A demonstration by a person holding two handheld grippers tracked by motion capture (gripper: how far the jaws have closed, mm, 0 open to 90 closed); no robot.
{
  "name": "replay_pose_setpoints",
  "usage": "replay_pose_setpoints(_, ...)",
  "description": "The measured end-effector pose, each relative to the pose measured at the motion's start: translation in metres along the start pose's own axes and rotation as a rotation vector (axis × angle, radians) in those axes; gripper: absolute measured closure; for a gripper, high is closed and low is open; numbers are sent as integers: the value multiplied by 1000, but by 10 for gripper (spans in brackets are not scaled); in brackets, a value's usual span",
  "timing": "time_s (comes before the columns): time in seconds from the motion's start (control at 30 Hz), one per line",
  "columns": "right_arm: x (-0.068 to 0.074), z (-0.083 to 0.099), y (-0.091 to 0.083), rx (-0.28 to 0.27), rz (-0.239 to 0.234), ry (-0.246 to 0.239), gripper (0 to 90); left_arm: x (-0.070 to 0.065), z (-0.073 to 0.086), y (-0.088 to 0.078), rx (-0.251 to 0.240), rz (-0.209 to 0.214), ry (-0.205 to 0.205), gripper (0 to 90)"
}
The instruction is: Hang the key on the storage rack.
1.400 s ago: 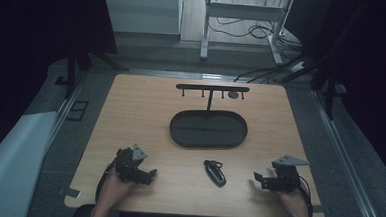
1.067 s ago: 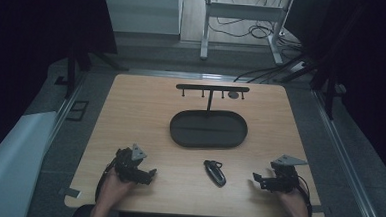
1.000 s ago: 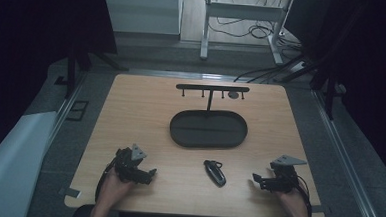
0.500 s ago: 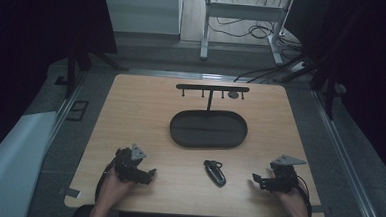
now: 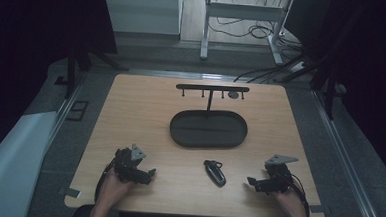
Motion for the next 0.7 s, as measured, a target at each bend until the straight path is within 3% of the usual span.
replay_pose_setpoints(0.37, 7, -3, -2, 38, -10, 11, 91, 0, 0, 1, -1, 1, 1, 0)
replay_pose_setpoints(0.7, 22, -10, 3, 105, -24, -35, 96, 0, -1, 0, -4, -1, 0, 0)
Point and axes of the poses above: each handheld gripper's, and its own axes: y roughly forward along the jaws, z roughly out of its underside, x roughly to its left, the point moved 5 cm from there along y, roughly forward along the jaws, and after that the axes turned 14 degrees about y, right-handed, at the moved point
